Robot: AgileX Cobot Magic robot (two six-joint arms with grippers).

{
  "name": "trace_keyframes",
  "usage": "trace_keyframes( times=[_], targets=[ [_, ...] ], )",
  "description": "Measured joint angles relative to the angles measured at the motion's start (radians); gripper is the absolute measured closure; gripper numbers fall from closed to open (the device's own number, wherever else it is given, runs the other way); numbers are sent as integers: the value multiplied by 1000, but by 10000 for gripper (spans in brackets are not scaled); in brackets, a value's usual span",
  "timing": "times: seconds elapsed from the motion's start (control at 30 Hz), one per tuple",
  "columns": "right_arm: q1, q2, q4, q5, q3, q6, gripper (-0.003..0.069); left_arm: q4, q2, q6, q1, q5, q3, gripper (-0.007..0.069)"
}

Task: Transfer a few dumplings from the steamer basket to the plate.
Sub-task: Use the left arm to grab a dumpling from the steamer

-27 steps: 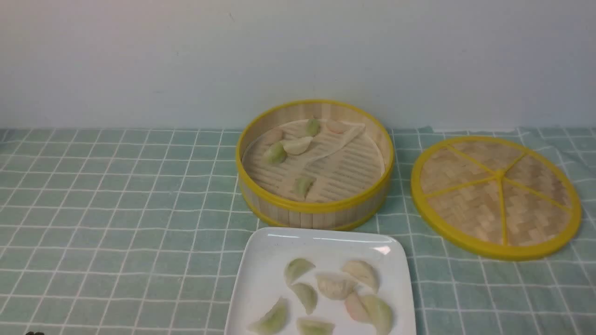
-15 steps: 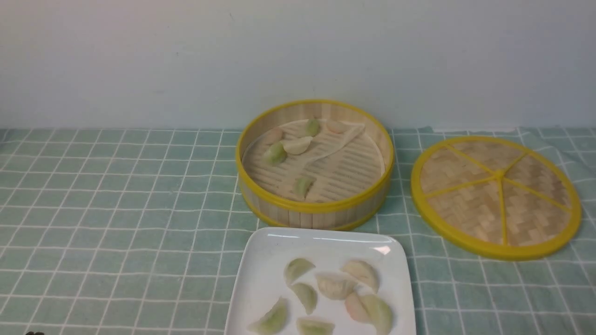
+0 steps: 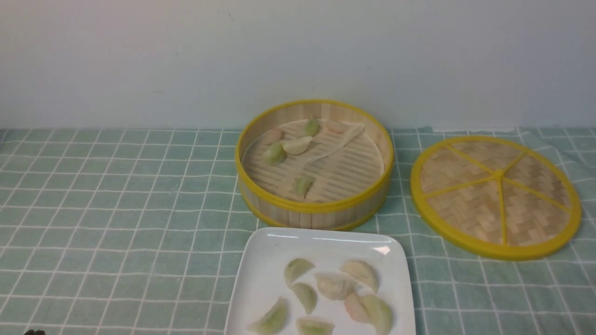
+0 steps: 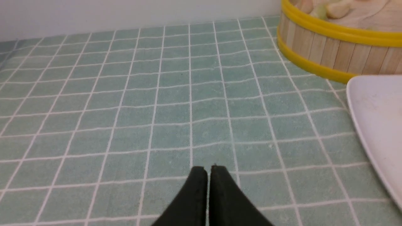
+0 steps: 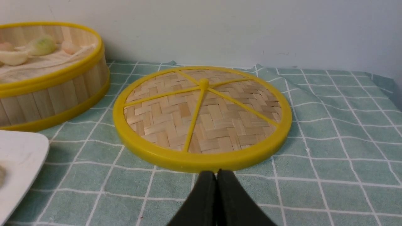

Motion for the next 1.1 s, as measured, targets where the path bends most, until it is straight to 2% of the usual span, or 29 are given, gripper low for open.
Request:
trace_keyframes(
  times=[0.17,0.2,0.33,0.43,0.5,0.63,0.67,0.8,0.87,0.9,1.0,1.07,1.1],
  targets=[
    [0,0,0,0,0,0,673,-205,0,-36,0,-213,0,631],
    [0,0,0,0,0,0,673,-213,0,-38,0,-225,0,631],
    [0,0,0,0,0,0,673,-400,0,-49,0,-539,0,631],
    [0,0,32,-32,4,28,673,-456,0,-61,0,-707,-3,631],
    [0,0,76,-76,8,63,673,-466,0,-76,0,-720,-14,631],
    [0,0,290,-289,10,227,673,-449,34,-140,0,-583,-185,631],
    [0,0,290,-289,10,227,673,-447,39,-145,0,-570,-196,631],
    [0,0,382,-376,10,277,673,-434,246,-192,0,-236,-450,631],
    [0,0,390,-386,10,286,673,-426,392,-157,0,-12,-613,631],
    [0,0,391,-386,10,287,673,-426,449,-134,0,48,-655,631],
    [0,0,395,-431,10,300,673,-427,668,-29,0,344,-852,631],
    [1,0,397,-421,-1,315,673,-427,741,6,0,416,-902,631],
    [1,0,398,-369,-59,334,673,-427,869,59,0,511,-975,631]
  ],
)
